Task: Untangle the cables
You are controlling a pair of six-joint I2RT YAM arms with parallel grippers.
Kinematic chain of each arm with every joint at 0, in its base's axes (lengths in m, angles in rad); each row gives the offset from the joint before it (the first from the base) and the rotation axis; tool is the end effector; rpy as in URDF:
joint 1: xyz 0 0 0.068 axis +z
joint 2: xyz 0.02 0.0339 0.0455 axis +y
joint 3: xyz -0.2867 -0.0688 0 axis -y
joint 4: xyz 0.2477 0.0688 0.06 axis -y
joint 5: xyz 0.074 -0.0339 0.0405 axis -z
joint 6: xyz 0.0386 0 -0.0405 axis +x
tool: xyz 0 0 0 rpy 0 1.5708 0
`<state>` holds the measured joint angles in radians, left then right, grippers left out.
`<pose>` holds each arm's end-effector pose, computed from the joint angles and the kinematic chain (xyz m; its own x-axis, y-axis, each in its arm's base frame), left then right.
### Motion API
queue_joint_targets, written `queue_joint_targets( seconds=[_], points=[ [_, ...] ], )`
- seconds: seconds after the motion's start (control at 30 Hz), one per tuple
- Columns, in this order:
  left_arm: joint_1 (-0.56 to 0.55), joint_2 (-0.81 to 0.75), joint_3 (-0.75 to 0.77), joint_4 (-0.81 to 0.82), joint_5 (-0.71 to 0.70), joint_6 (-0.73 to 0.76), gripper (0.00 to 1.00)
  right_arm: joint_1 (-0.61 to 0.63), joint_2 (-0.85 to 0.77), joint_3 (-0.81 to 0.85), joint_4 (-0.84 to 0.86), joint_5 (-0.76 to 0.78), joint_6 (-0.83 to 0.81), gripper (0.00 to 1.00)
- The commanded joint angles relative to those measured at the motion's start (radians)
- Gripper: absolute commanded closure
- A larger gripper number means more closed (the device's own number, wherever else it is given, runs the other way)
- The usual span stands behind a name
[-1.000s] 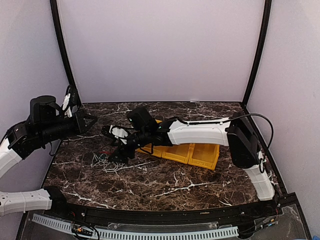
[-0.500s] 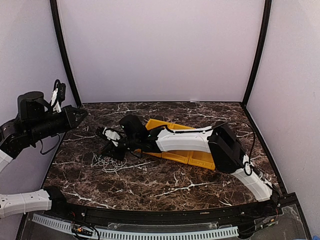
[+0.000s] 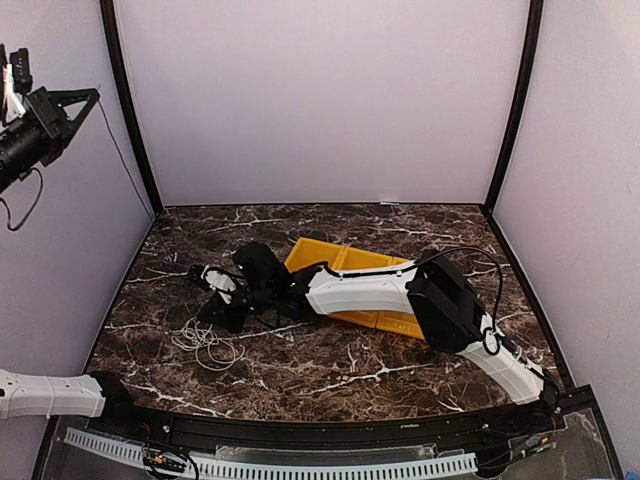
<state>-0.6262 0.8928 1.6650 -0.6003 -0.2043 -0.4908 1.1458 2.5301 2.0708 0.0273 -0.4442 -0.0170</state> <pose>0.0742 -0.0440 0.5717 -0.0719 -0.5176 -0.8526 0.4286 0.7558 -0.4950 0.2332 0.5555 0.1765 -0.1559 -0.3817 -0.9111 -0.9863 0.0103 0.1645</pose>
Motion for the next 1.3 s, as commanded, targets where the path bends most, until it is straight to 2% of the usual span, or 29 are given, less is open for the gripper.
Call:
queue_joint_targets(
  seconds=[0.0, 0.23, 0.43, 0.57, 0.67, 0.83, 0.93, 1.13, 1.27],
  points=[
    [-0.003, 0.036, 0.154, 0.051, -0.021, 0.024, 1.00, 0.010, 0.026, -0.028, 0.014, 0.001, 0.042, 0.92],
    [-0.003, 0.101, 0.268, 0.091, 0.034, 0.021, 1.00, 0.021, 0.027, -0.043, 0.013, 0.013, 0.040, 0.91],
    [-0.002, 0.240, 0.559, 0.068, 0.064, 0.032, 1.00, 0.036, 0.033, -0.071, 0.012, 0.013, 0.049, 0.88],
    [-0.002, 0.286, 0.600, 0.112, 0.094, 0.014, 1.00, 0.042, 0.036, -0.072, 0.002, 0.014, 0.044, 0.80],
    [-0.003, 0.294, 0.601, 0.117, 0.096, 0.004, 1.00, 0.043, 0.028, -0.071, -0.014, 0.017, 0.039, 0.78],
    [-0.003, 0.223, 0.451, 0.171, 0.059, 0.004, 1.00, 0.042, -0.006, -0.083, -0.061, 0.016, 0.011, 0.75],
    [-0.003, 0.153, 0.328, 0.183, 0.014, 0.002, 1.00, 0.039, -0.067, -0.122, -0.103, -0.012, -0.041, 0.61],
    [-0.003, 0.006, -0.017, 0.213, -0.033, -0.037, 1.00, 0.038, -0.275, -0.261, -0.143, 0.026, -0.152, 0.36],
    [-0.003, -0.070, -0.268, 0.270, 0.003, -0.118, 1.00, 0.026, -0.335, -0.239, -0.218, 0.015, -0.165, 0.33]
  ],
)
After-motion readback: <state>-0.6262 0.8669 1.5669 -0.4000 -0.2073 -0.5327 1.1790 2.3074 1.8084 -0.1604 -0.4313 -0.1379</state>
